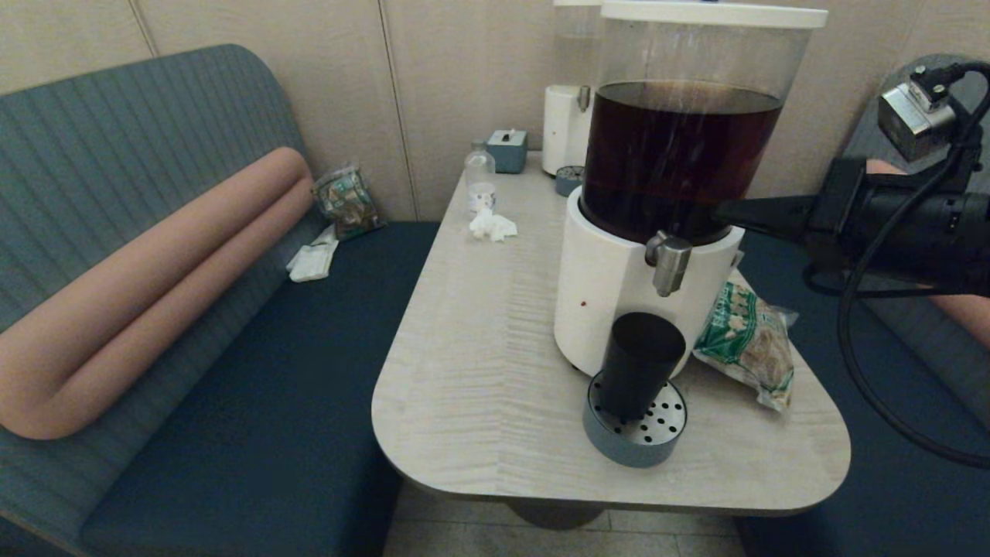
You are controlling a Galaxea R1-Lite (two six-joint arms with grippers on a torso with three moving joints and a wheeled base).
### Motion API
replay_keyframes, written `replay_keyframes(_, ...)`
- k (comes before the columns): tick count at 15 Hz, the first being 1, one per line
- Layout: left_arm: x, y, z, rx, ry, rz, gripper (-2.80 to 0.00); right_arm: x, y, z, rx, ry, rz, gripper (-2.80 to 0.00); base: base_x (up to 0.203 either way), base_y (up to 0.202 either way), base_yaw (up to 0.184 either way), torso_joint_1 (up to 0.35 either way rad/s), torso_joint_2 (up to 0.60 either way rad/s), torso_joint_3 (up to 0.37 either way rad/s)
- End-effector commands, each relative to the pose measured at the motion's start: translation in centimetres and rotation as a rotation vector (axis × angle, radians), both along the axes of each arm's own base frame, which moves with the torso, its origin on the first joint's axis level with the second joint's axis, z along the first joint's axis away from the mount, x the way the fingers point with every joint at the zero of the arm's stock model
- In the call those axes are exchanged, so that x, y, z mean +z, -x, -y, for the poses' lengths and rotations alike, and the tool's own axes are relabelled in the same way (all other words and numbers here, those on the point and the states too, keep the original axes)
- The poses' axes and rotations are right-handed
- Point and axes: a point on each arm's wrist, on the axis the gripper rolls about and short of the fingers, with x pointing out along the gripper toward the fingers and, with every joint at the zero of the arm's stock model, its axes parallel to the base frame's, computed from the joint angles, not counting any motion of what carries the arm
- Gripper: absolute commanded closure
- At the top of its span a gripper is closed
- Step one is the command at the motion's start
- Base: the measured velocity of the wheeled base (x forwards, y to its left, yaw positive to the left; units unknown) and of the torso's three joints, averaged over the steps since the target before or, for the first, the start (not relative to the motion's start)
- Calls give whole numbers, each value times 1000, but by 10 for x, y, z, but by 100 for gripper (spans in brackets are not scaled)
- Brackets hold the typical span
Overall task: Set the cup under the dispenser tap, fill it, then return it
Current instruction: Turn on the faucet, then turn off the faucet
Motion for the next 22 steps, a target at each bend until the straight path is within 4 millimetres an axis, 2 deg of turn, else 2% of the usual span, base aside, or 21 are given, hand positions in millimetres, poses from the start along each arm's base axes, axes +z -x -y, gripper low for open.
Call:
replay_keyframes(1, 0, 0, 0, 0, 1, -1, 0, -8, 1, 7, 36, -99, -54, 0, 0, 0, 0, 0, 0, 0)
replay_keyframes(8, 0, 0, 0, 0, 1, -1, 0, -33, -14, 5, 67, -104, -142, 0, 0, 0, 0, 0, 0, 0)
replay_keyframes(22, 0, 0, 0, 0, 1, -1, 0, -29, -35, -2, 107, -103, -107, 0, 0, 0, 0, 0, 0, 0)
